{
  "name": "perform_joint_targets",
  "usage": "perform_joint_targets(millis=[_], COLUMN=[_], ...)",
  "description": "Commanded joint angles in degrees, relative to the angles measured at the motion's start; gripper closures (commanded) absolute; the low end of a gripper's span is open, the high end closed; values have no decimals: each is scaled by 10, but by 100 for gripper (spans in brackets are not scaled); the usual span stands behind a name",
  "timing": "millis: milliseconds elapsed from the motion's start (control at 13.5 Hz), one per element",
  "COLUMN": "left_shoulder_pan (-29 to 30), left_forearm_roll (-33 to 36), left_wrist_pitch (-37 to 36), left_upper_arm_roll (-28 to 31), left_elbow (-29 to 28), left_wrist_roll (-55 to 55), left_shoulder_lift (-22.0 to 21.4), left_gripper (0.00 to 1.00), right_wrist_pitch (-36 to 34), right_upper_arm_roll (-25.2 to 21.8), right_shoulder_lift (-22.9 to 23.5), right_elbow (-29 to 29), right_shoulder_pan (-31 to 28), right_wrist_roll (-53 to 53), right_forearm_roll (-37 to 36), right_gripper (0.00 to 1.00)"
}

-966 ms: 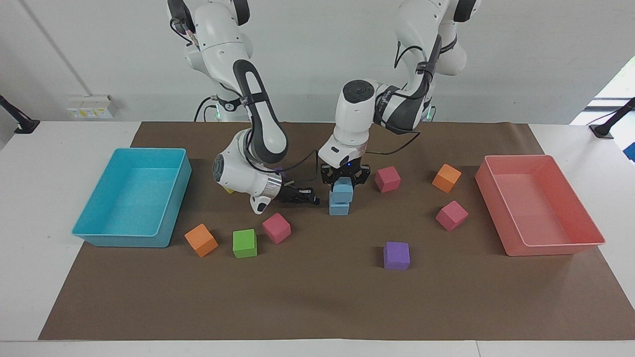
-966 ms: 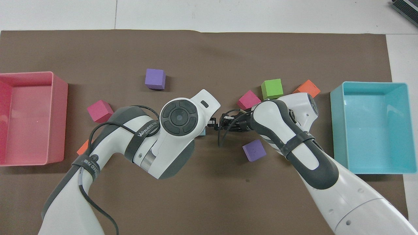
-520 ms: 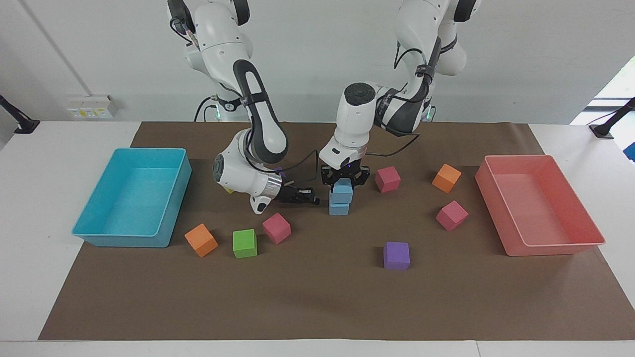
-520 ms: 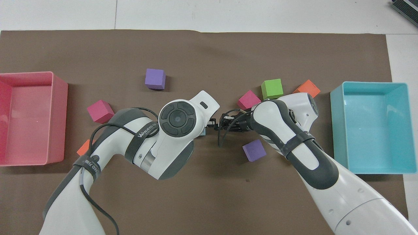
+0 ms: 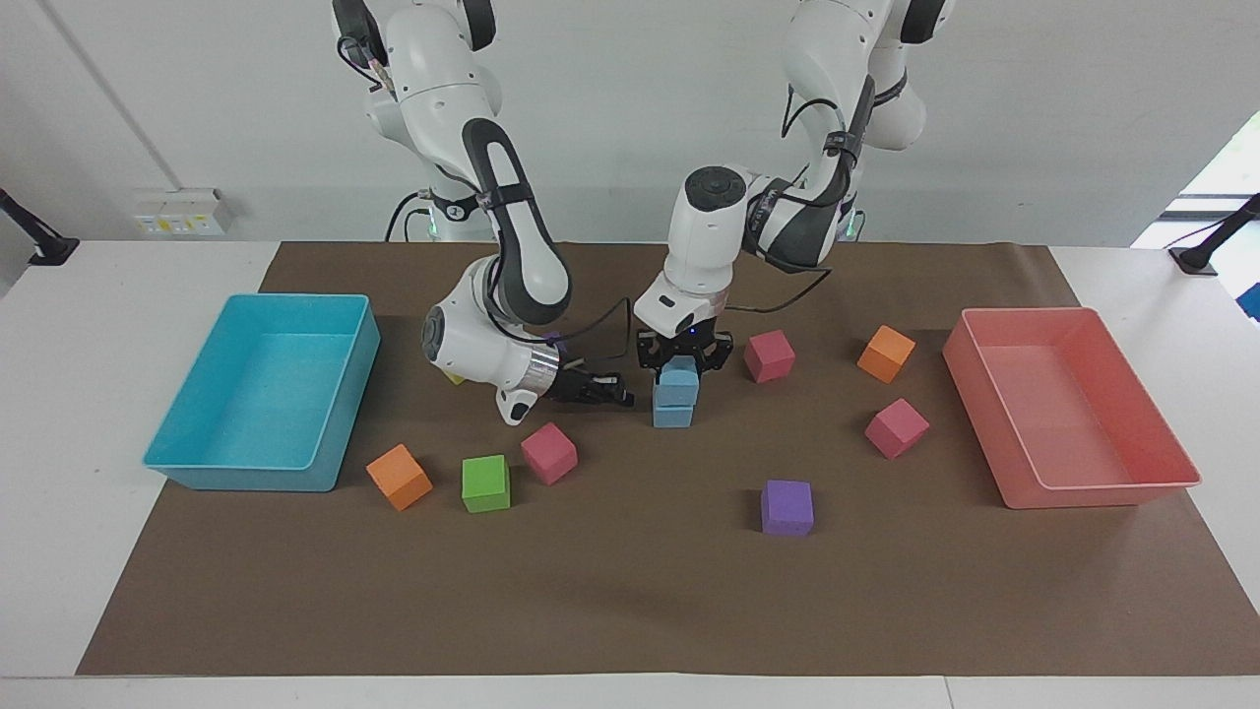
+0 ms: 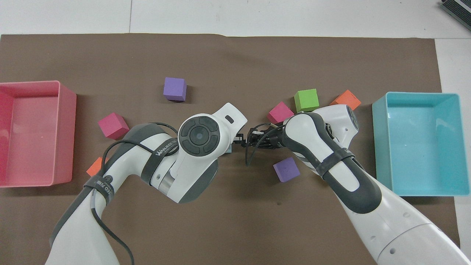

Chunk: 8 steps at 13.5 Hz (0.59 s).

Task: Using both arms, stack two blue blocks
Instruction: 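Lower the held cube onto the center light-blue cube and open the left gripper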

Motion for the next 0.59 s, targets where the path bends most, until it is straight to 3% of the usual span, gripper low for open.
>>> perform_joint_targets(millis=[0, 520], left_shoulder_pan=[7, 6], left_forearm_roll=[-10, -11], left_wrist_pitch=[16, 22], left_upper_arm_roll=[-4, -4], left_elbow=[-18, -18], left_wrist_roll=[19, 19], left_shoulder_lift=[-7, -6], left_gripper=[100, 100], right_wrist_pitch=[-8, -8], right_upper_arm_roll=[3, 3], right_shoulder_lift=[-7, -7], right_elbow=[-10, -10], right_shoulder_pan=[-8, -8], right_wrist_roll=[-31, -31], right_forearm_roll=[23, 24], right_gripper=[100, 100])
